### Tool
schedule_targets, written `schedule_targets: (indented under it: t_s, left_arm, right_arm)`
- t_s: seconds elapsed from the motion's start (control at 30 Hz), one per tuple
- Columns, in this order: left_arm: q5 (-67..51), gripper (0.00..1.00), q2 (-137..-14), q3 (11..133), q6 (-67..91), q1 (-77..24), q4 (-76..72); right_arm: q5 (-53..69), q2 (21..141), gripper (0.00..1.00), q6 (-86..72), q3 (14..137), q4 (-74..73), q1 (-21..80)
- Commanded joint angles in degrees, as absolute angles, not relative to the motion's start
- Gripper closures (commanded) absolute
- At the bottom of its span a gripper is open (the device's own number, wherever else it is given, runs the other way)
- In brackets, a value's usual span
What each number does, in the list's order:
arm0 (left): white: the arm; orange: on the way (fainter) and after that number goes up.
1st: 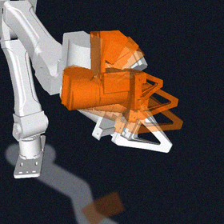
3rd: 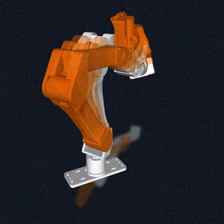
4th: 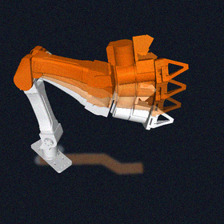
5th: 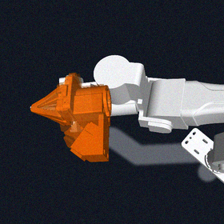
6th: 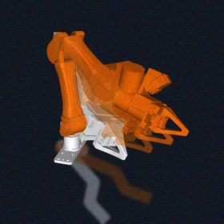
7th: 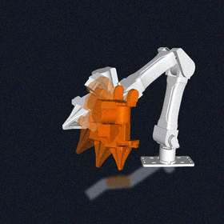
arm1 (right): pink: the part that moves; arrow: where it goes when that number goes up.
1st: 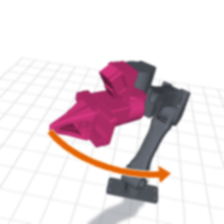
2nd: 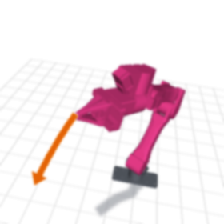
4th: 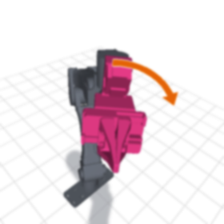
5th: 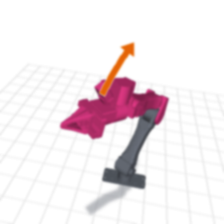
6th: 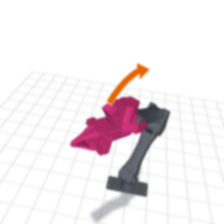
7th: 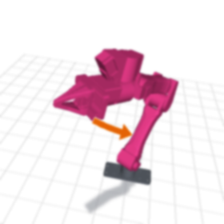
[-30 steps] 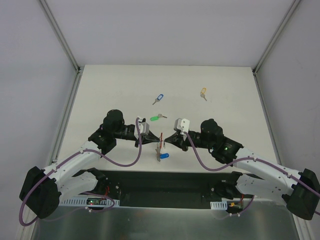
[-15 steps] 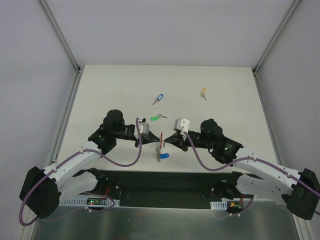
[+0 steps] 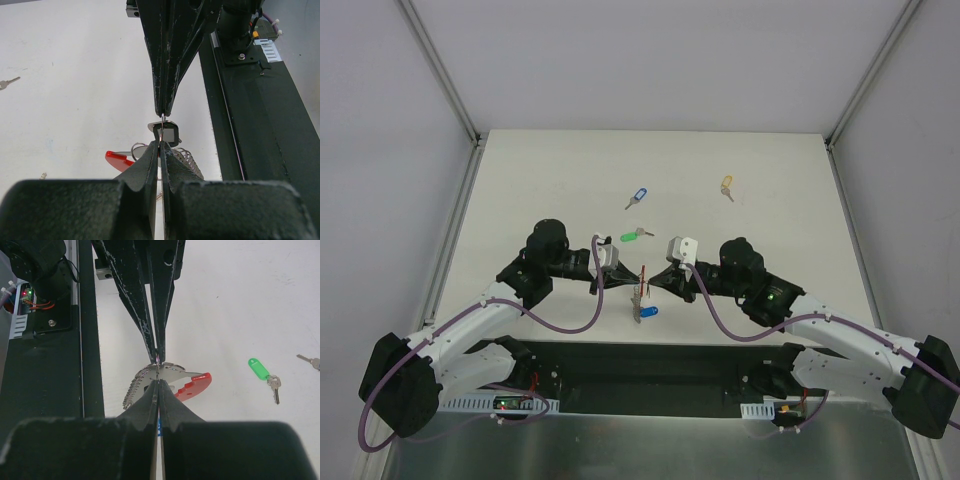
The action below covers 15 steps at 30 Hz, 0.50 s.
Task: Put the keys on the keyring
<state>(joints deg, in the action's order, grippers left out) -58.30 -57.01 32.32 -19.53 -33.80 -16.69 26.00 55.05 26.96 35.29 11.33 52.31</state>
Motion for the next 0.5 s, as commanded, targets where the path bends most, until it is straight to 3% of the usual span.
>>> schedule_targets:
  t_s: [0.0,0.47]
  left_arm:
    - [-60.7,1.0,-57.0,34.7,-20.0,-34.2,-18.2]
    - [-62.0,1.0,-57.7,35.1,-19.2,-34.1,-18.2]
  right_arm:
    - [27.4,55.1,0.99,26.2,35.9,15.1,52.1]
    - [26.7,55.7,0.99,25.4,35.9,16.9,52.1]
